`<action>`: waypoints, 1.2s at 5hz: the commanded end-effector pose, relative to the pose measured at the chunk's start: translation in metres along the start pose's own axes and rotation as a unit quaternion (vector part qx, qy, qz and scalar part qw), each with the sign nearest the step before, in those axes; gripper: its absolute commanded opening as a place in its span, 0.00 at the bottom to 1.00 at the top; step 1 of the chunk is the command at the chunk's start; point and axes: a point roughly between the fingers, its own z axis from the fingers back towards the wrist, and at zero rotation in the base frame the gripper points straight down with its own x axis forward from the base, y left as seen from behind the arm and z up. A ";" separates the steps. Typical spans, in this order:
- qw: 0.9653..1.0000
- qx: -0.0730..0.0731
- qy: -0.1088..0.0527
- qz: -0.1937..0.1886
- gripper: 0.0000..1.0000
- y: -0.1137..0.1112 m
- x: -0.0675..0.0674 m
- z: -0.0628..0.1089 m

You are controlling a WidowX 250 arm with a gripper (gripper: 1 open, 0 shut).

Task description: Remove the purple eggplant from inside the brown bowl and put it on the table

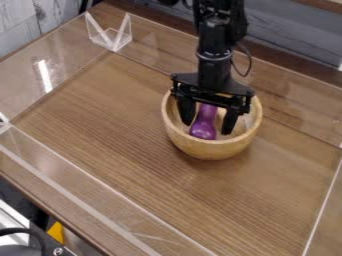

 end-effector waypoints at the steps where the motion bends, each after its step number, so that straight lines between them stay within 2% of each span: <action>1: 1.000 -0.003 -0.017 0.001 1.00 -0.002 0.005 0.008; 2: 1.000 -0.003 -0.014 0.007 1.00 -0.002 0.007 0.005; 3: 1.000 -0.004 -0.013 0.013 0.00 -0.002 0.009 0.004; 4: 1.000 -0.011 -0.013 0.018 1.00 -0.003 0.010 0.006; 6: 0.999 -0.015 -0.011 0.028 1.00 -0.001 0.012 0.008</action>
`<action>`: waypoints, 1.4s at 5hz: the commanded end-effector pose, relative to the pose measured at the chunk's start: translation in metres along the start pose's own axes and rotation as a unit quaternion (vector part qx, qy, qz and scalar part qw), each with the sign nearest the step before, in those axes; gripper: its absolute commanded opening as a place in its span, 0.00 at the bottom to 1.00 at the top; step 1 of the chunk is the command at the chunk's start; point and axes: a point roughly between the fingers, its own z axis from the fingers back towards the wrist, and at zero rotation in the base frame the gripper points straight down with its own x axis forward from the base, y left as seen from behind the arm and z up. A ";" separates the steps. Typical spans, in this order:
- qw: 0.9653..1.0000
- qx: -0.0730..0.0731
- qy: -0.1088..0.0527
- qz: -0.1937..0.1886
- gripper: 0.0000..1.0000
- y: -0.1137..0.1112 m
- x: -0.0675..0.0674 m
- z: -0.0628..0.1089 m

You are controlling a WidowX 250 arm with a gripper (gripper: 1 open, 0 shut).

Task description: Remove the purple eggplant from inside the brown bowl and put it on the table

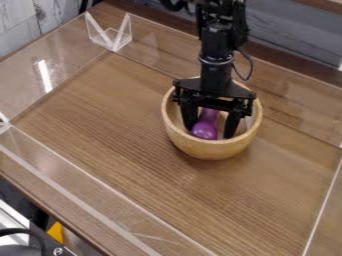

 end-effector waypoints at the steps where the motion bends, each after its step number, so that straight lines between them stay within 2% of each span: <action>1: 1.000 -0.006 -0.022 0.008 1.00 0.001 0.010 0.012; 7: 0.999 -0.003 -0.019 0.032 1.00 0.003 0.015 0.010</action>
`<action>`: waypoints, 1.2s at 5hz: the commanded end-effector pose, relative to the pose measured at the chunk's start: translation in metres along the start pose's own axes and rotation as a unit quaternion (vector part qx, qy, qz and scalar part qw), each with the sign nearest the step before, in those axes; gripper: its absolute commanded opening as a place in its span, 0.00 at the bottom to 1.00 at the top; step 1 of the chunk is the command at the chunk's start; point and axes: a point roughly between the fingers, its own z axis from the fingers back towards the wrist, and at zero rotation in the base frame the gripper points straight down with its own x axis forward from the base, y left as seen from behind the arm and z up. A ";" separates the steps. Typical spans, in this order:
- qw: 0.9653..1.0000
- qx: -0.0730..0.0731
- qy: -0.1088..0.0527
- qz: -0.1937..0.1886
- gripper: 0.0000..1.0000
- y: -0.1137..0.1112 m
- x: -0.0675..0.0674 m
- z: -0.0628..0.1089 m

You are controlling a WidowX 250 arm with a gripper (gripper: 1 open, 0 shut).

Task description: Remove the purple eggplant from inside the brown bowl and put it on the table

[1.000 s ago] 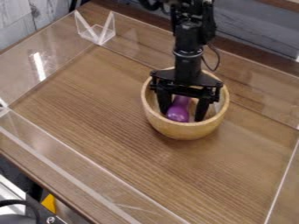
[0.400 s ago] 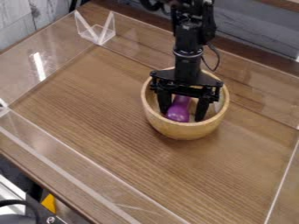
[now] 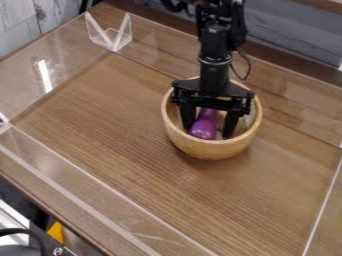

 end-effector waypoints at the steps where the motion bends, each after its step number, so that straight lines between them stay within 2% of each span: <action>1: 1.000 -0.008 -0.025 0.002 0.00 -0.001 0.010 0.014; 3: 0.998 -0.039 -0.043 0.005 0.00 0.002 0.007 0.046; 4: 0.996 -0.064 -0.063 0.006 0.00 0.008 0.003 0.079; 5: 0.994 -0.080 -0.078 0.012 0.00 0.022 -0.001 0.106; 6: 0.993 -0.083 -0.085 0.024 0.00 0.043 -0.006 0.119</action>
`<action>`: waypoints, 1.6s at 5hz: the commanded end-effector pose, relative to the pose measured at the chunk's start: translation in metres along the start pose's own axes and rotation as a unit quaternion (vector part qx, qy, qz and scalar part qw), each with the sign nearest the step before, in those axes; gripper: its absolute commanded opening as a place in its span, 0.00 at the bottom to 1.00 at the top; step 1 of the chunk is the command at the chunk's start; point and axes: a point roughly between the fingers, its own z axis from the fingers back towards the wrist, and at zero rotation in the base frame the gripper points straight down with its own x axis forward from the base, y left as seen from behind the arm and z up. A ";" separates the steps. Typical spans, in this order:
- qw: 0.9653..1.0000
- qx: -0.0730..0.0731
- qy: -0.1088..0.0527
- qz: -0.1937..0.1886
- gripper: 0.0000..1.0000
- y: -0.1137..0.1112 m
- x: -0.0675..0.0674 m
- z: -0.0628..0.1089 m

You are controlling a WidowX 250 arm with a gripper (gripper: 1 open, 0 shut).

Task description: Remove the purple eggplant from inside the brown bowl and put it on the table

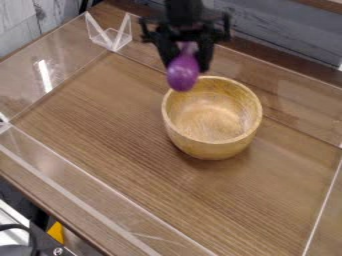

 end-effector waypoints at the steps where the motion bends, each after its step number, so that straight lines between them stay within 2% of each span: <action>1: 0.999 0.002 -0.031 -0.006 0.00 0.024 -0.003 0.021; 2: 0.999 0.010 -0.033 -0.001 0.00 0.051 -0.009 0.021; 3: 0.999 0.019 -0.033 0.002 0.00 0.069 -0.015 0.015; 5: 0.999 0.035 -0.038 0.013 0.00 0.094 -0.018 -0.008; 7: 0.998 0.054 -0.040 0.020 0.00 0.110 -0.012 -0.036; 8: 0.997 0.062 -0.039 0.019 0.00 0.109 -0.010 -0.049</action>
